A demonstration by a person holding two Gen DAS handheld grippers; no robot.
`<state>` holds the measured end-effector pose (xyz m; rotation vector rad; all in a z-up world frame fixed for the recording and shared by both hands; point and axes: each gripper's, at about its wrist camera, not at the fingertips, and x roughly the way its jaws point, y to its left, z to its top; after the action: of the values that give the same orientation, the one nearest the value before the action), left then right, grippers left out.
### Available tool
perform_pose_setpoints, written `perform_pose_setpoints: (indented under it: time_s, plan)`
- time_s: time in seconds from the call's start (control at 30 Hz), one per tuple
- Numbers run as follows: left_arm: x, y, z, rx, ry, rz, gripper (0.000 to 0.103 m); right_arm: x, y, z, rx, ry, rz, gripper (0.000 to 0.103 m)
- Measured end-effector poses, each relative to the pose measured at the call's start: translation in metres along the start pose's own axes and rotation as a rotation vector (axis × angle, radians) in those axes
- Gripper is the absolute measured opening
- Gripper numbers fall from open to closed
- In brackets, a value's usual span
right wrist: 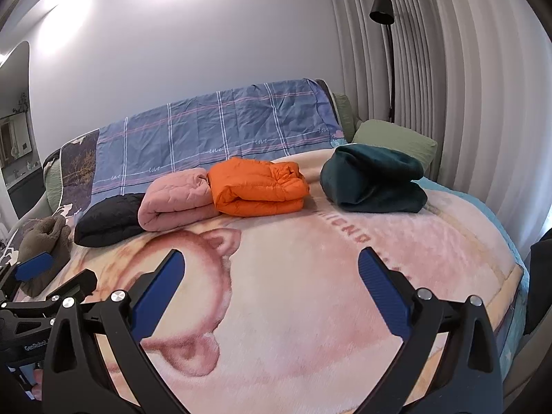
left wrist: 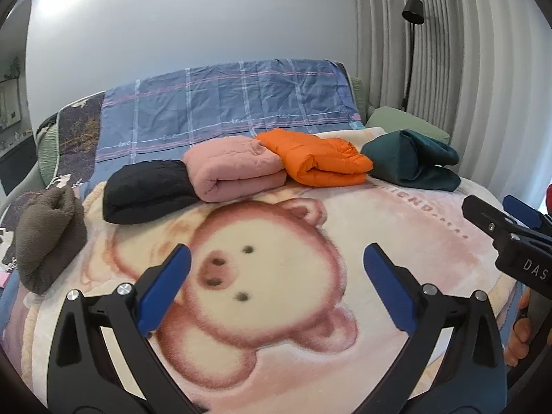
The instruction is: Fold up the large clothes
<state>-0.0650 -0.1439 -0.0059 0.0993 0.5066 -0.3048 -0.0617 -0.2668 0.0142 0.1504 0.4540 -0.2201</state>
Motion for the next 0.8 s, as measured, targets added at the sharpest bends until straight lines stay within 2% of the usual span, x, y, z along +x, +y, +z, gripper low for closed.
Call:
perform_pose_setpoints:
  time_s: [0.13, 0.47, 0.67, 0.8]
  plan:
    - [-0.003, -0.002, 0.000, 0.016, 0.007, 0.065, 0.101, -0.001, 0.002, -0.001, -0.002, -0.001, -0.002, 0.101]
    - [-0.011, -0.015, 0.000, 0.051, 0.009, 0.016, 0.101, -0.001, 0.002, -0.002, -0.004, 0.000, -0.011, 0.101]
    - [-0.008, -0.013, 0.000, 0.046, 0.016, 0.029, 0.101, 0.002, 0.002, -0.002, -0.012, 0.013, -0.022, 0.101]
    - [-0.009, -0.014, 0.000, 0.060, 0.001, 0.064, 0.101, 0.005, 0.002, -0.003, -0.021, 0.022, -0.033, 0.101]
